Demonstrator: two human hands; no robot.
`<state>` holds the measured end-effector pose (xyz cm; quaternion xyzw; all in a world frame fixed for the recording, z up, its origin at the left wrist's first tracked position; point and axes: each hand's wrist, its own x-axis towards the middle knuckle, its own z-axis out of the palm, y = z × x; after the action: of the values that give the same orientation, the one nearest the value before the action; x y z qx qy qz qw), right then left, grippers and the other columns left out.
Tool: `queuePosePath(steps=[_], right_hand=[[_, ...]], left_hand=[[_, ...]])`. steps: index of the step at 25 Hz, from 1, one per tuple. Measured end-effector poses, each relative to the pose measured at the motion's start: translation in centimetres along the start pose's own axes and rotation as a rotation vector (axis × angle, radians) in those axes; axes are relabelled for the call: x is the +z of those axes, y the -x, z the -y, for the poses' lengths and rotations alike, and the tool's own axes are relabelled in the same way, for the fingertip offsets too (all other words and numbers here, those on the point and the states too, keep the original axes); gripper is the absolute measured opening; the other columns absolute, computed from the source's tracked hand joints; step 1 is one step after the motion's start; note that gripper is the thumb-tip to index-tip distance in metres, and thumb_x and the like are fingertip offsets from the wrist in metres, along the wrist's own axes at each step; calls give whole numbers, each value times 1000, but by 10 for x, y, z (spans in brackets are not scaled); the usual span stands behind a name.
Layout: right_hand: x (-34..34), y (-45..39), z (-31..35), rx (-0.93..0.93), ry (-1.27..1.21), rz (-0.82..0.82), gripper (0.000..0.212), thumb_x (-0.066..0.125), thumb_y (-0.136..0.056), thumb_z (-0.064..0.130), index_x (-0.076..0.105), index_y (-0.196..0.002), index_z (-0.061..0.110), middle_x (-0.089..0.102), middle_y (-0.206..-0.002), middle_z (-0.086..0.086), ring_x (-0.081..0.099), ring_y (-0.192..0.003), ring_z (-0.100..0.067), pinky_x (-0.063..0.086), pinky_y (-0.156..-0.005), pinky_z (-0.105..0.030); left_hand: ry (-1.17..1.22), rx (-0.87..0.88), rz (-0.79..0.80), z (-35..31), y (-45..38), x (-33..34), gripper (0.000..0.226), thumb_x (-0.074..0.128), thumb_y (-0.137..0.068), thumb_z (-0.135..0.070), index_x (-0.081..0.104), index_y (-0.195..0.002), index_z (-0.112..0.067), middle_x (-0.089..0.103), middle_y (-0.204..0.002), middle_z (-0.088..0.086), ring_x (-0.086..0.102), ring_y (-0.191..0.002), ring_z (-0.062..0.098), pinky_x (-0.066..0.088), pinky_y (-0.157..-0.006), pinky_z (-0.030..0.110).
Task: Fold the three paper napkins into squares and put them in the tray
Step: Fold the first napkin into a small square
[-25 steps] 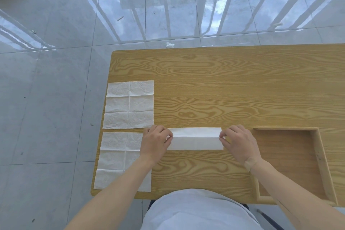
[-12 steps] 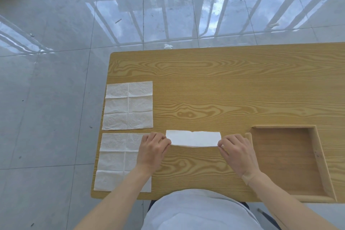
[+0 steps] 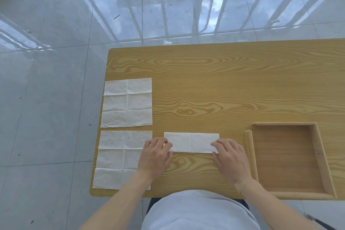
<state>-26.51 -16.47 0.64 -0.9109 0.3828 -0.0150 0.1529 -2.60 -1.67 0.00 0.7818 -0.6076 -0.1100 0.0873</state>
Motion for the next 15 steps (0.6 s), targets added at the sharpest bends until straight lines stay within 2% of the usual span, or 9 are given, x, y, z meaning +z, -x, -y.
queuePosePath(steps=[3,6,8,10,15], right_hand=[[14,-5,24,-69,38,25,43,47,-93,26,53,-134,14,54,-140,-4,44,-134,-31,41,-103,-49],[29,-13,41,-50,92,162,55,34,-97,30,29,-150,15,28,-159,-4,17,-147,-34,20,-115,-58],[37,-16,42,-35,119,213,61,32,-97,37,19,-153,16,17,-162,-3,7,-149,-33,13,-115,-59],[44,-16,37,-43,137,239,64,30,-97,42,13,-154,18,11,-163,-2,1,-149,-32,11,-115,-60],[58,-16,26,-15,139,239,63,16,-100,56,2,-154,27,1,-164,5,-4,-150,-28,8,-116,-59]], left_hand=[[26,41,24,-18,-7,14,38,51,-96,-34,58,-126,-13,57,-132,7,50,-125,27,40,-103,42],[-10,37,129,-40,-13,32,57,27,-104,-41,28,-151,-9,22,-161,10,15,-149,27,17,-119,46],[-21,2,177,-47,-16,41,62,17,-105,-46,14,-154,-8,7,-164,9,3,-150,24,8,-120,46],[-38,-9,218,-49,-16,47,65,13,-104,-49,7,-155,-9,0,-164,8,-1,-150,23,6,-118,45],[-47,-26,253,-41,-14,56,68,12,-103,-54,4,-155,-11,-3,-165,5,-1,-150,21,7,-117,47]])
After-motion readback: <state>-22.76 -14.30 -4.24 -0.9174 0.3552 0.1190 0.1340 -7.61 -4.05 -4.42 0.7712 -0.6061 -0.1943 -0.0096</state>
